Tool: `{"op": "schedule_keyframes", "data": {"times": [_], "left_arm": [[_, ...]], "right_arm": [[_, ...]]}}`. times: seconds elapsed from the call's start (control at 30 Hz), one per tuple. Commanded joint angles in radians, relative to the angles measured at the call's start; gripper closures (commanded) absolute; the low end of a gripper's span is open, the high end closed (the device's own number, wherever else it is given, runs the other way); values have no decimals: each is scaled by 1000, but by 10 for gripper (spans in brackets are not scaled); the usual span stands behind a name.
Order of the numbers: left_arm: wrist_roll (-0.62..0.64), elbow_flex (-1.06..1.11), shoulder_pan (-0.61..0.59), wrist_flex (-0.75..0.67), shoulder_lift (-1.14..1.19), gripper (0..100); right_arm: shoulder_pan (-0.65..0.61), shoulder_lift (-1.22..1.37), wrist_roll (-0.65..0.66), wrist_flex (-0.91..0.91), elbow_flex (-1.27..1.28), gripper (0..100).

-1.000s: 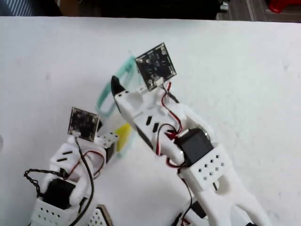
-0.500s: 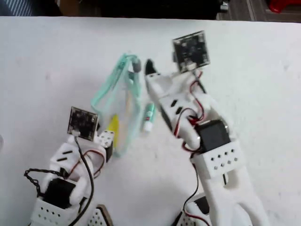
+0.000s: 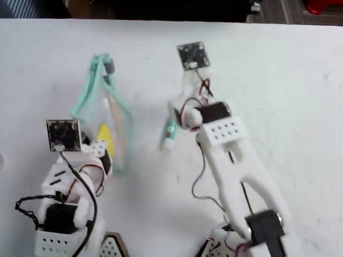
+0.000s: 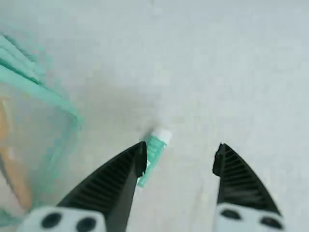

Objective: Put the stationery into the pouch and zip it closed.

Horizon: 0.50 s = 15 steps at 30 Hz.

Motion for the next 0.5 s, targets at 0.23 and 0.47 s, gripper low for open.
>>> {"op": "schedule_keyframes", "data": {"times": [0.23, 0.47], "left_arm": [[9, -61, -12, -40, -16, 977], [9, -61, -10, -41, -16, 976]], "right_arm": [[-87, 191, -68, 8, -54, 786], [-84, 369, -81, -22, -146, 786]]}}
